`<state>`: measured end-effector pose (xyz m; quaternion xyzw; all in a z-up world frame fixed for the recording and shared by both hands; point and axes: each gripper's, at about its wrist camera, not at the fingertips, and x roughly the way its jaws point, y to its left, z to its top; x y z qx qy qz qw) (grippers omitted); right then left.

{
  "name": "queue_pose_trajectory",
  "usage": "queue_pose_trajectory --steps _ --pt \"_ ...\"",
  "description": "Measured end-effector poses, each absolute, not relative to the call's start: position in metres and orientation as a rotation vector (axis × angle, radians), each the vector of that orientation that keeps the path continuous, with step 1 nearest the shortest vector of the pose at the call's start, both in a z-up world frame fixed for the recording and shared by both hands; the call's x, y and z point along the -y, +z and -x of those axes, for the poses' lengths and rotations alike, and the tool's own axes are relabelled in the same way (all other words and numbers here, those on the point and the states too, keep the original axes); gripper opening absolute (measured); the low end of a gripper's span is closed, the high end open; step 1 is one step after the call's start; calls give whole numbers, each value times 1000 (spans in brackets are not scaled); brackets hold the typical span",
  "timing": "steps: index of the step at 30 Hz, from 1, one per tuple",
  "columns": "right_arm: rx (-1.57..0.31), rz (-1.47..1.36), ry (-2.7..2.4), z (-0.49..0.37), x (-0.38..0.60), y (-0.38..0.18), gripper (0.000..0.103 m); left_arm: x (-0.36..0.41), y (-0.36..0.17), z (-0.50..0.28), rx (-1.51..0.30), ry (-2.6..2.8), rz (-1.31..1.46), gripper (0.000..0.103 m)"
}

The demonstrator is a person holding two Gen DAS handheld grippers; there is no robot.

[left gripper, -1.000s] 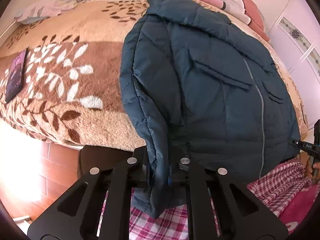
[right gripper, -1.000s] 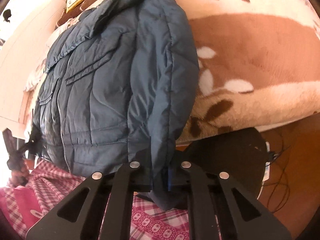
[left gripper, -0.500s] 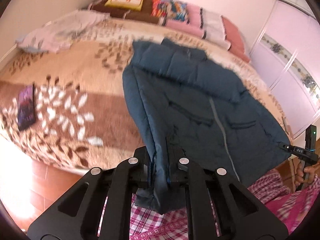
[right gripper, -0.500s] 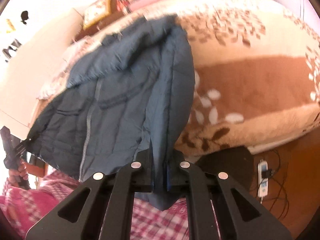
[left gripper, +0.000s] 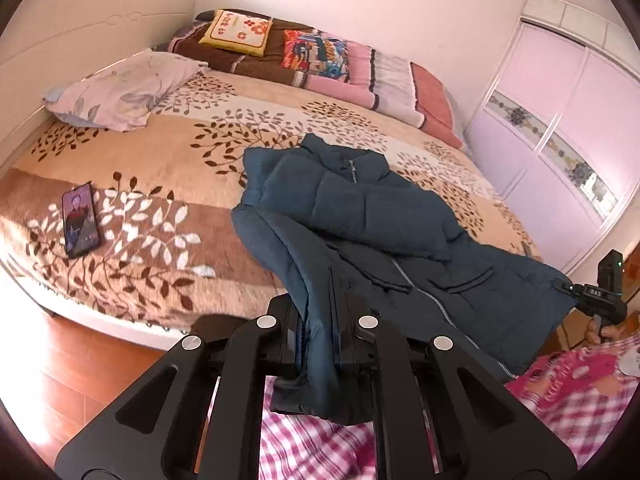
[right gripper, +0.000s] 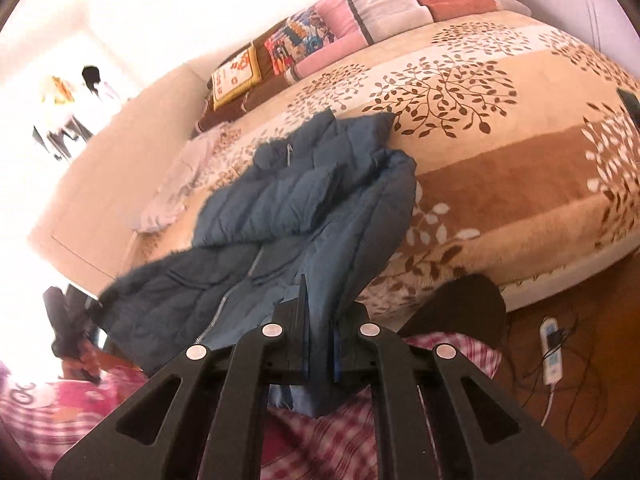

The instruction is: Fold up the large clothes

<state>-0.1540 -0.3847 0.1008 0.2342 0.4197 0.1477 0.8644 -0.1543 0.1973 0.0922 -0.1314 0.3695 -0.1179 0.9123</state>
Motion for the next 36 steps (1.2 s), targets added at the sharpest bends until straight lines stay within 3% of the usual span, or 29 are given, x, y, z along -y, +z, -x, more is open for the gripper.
queue_pose_trajectory --steps 10,20,30,36 --pt "-861 -573 340 110 389 115 9 -197 106 101 -729 -259 330 10" --pt "-854 -676 317 -58 396 129 9 -200 125 -50 -725 -193 409 12" --pt "-978 -687 156 -261 375 54 9 -209 39 -252 -871 17 501 12" --pt "-1096 -732 65 -322 369 -19 10 -207 -15 -296 -955 115 524 18"
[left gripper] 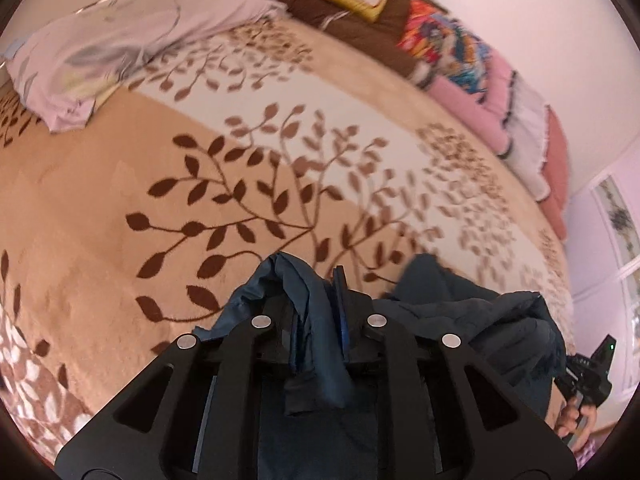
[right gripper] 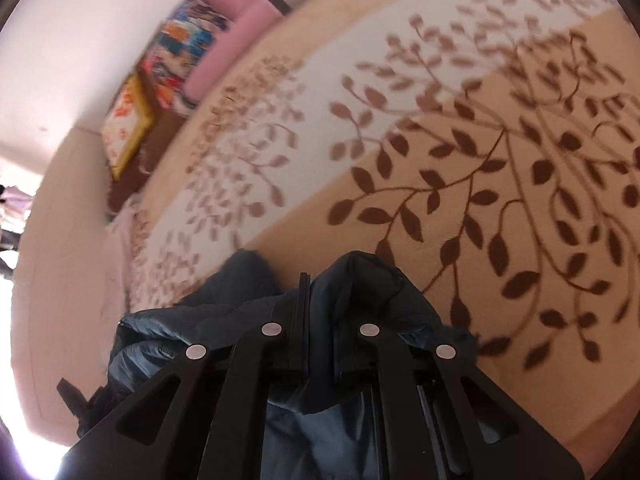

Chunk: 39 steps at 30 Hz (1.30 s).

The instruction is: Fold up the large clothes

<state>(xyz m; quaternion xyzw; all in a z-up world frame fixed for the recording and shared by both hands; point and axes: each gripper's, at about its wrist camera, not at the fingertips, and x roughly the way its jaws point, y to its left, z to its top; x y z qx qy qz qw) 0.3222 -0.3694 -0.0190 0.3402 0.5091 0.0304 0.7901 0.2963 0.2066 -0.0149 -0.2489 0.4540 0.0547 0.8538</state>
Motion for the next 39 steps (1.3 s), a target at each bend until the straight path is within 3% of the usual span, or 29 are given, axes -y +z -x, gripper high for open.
queue_pose_trajectory --steps 4,6,7,9,10,11,13,16,19,21,23,26,29,34,35,36,38,39 --pt "-1139 -827 85 -334 372 -46 21 -213 -32 -299 -977 110 607 32" --pt "-1128 -930 145 -335 381 -50 43 -220 -31 -298 -956 69 679 42" --pt "-1109 -987 178 -335 386 -50 49 -226 -29 -295 -932 35 747 52" --pt "-1054 -1055 201 -331 395 -42 75 -235 -21 -288 -868 17 850 69" --pt "-1014 -1058 192 -326 399 -34 79 -237 -14 -282 -825 49 860 79" --pt "-976 -1041 173 -322 403 -25 81 -238 -7 -278 -792 67 854 83" --pt "-940 -1016 172 -319 405 -12 81 -237 7 -273 -756 65 810 83" --pt "-937 -943 147 -309 399 1 80 -221 24 -264 -754 42 692 83" --pt "-948 -745 139 -294 374 12 55 -193 33 -251 -772 11 484 83" --pt "-961 -571 127 -280 351 15 33 -170 32 -237 -791 5 316 77" --pt "-971 -440 150 -260 329 14 15 -157 27 -227 -823 -9 204 56" --pt "-978 -344 177 -236 306 9 9 -146 16 -210 -876 -24 128 31" --pt "-982 -300 208 -211 282 7 9 -146 6 -188 -896 -9 162 24" --pt "-959 -280 317 -181 240 16 9 -148 -3 -130 -865 28 247 24" --pt "-957 -274 321 -177 234 19 9 -151 -5 -118 -861 43 267 29" --pt "-951 -260 317 -166 231 20 9 -158 -8 -104 -861 59 303 36" --pt "-942 -275 293 -151 238 21 9 -171 -13 -84 -855 91 369 73" --pt "-948 -304 269 -138 249 20 9 -178 -16 -73 -852 107 402 77"
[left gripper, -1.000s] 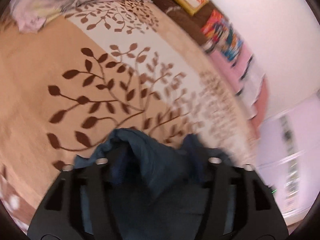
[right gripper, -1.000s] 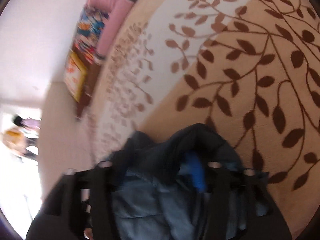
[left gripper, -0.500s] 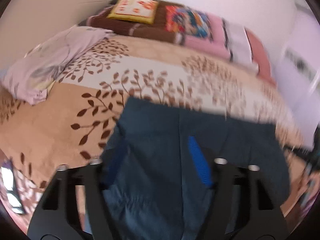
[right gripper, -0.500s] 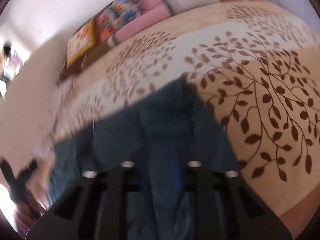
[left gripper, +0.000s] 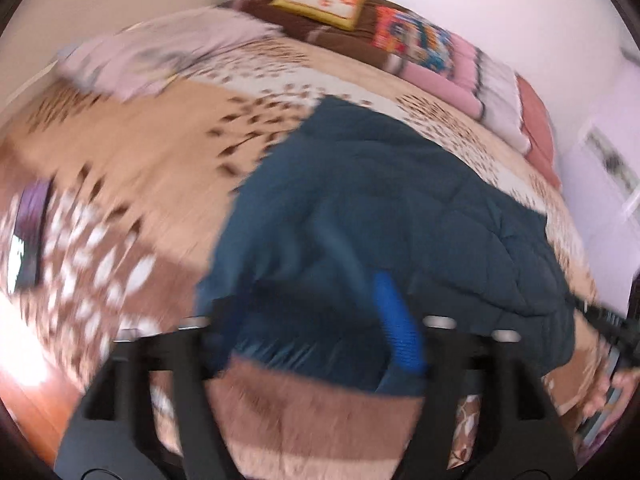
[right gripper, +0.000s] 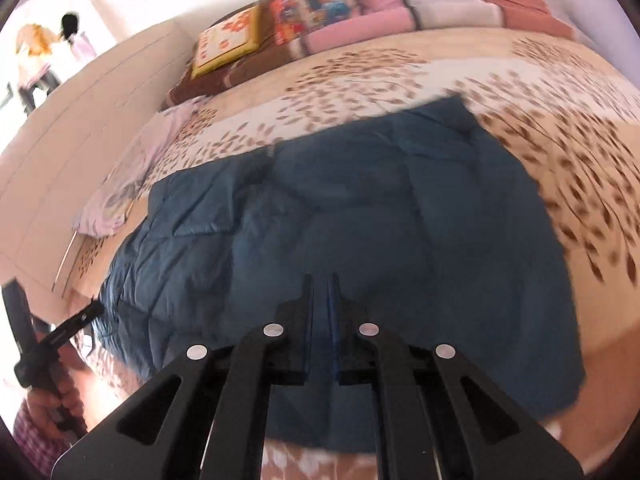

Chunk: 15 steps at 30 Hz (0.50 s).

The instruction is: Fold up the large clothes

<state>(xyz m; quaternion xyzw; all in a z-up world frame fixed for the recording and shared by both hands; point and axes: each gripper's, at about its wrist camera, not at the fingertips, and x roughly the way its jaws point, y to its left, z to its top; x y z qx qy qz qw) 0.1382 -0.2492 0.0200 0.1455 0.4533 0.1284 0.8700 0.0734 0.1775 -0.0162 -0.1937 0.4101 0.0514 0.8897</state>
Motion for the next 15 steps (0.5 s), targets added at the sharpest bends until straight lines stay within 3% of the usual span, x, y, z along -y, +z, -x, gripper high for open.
queue_pose_trajectory --steps 6,7,9,15 --pt "-1074 -432 163 -74 309 2 11 -205 -51 -49 -928 112 629 84" --pt "-1102 -472 149 -65 318 -5 19 -205 -56 -51 -937 110 672 84" --pt "-1125 -597 132 -47 338 -20 80 -208 -70 -56 -955 83 795 86" --pt "-1089 -825 122 -50 366 -43 83 -198 -86 -78 -964 73 885 88"
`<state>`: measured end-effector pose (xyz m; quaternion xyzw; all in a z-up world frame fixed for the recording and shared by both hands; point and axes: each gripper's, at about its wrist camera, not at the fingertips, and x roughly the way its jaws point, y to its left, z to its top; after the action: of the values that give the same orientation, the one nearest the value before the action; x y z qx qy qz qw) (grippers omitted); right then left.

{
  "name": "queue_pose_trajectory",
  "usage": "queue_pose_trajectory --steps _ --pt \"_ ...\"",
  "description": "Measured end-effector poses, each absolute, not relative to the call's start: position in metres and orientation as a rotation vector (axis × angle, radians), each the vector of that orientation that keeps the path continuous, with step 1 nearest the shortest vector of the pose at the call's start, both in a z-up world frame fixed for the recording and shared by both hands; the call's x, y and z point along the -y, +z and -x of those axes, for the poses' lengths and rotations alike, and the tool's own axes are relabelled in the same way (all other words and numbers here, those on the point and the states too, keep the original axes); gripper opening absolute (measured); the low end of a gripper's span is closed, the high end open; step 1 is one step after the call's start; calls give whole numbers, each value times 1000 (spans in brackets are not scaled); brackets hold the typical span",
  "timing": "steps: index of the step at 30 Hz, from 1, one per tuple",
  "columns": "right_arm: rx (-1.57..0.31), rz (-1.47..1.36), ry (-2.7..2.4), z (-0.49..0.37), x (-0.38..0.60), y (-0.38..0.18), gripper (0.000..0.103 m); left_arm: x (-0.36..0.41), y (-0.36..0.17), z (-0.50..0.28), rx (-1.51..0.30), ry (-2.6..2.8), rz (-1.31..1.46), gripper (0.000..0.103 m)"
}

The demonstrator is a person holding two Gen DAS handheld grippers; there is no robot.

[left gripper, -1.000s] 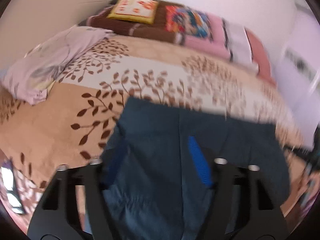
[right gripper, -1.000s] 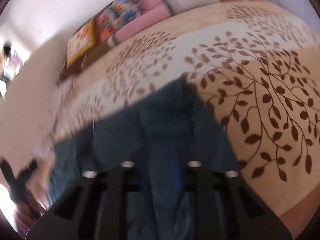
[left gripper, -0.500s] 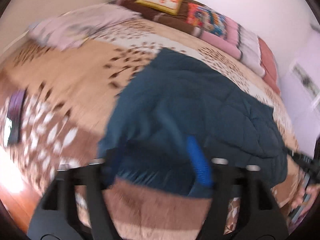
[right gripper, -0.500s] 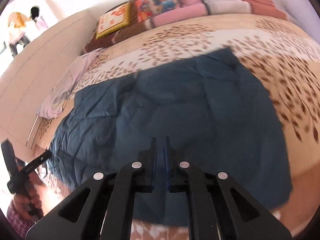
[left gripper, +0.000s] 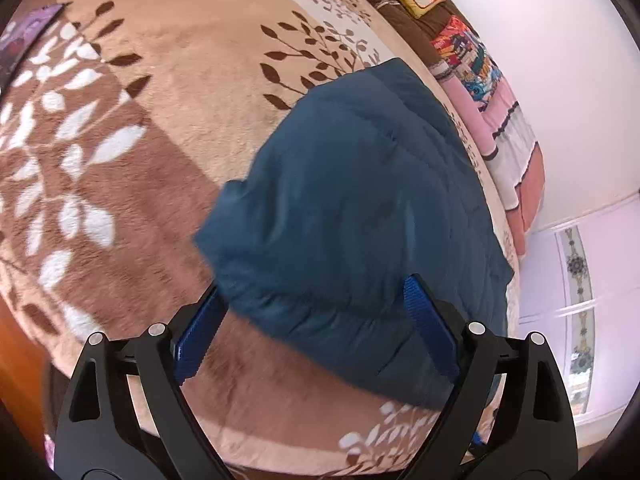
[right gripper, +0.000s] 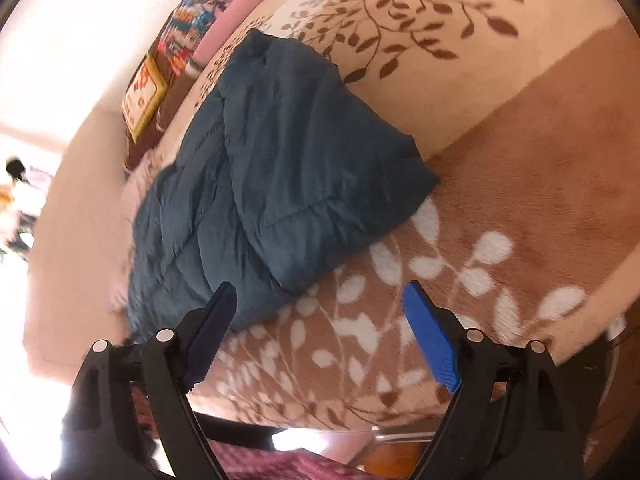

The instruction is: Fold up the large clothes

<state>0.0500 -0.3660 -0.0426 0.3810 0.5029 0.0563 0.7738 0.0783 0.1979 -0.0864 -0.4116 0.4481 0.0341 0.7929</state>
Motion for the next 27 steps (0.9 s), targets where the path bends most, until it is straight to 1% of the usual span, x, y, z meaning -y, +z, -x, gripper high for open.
queue_pose_trajectory --steps 5,7,8,9,10,11,12,13,14,15,18,23,27 --pt "-1093 -972 128 -80 371 -59 84 -195 -91 -96 -969 79 937 92" --pt "-1095 -1001 117 -93 369 -64 84 -194 -91 -99 -960 74 937 92" --pt "-1087 -1015 102 -98 368 -64 84 -194 -90 -99 -950 72 931 89" --pt "-1084 -1023 87 -101 369 -64 75 -195 -89 -98 -941 72 923 83" --pt "-1084 -1033 65 -103 370 -65 66 -196 -88 -97 -931 63 916 66" --pt "-1088 -1046 50 -105 372 -69 53 -198 -88 -96 -919 36 925 46" --pt "-1079 -1072 69 -104 374 -72 38 -201 -87 -94 -907 2 944 37" --pt "-1064 -1102 97 -100 378 -74 32 -205 -85 -91 -889 -31 967 25" --pt "-1050 -1119 124 -97 380 -74 25 -207 -82 -87 -873 -55 976 20" --pt "-1043 -1118 139 -94 380 -73 21 -207 -79 -84 -864 -67 971 18" --pt "-1029 -1094 173 -77 379 -64 17 -203 -63 -64 -853 -98 900 16" --pt "-1061 -1044 213 -36 379 -54 17 -206 -55 -16 -900 -118 860 16" --pt "-1110 -960 191 -14 372 -59 18 -203 -70 17 -947 -94 813 16"
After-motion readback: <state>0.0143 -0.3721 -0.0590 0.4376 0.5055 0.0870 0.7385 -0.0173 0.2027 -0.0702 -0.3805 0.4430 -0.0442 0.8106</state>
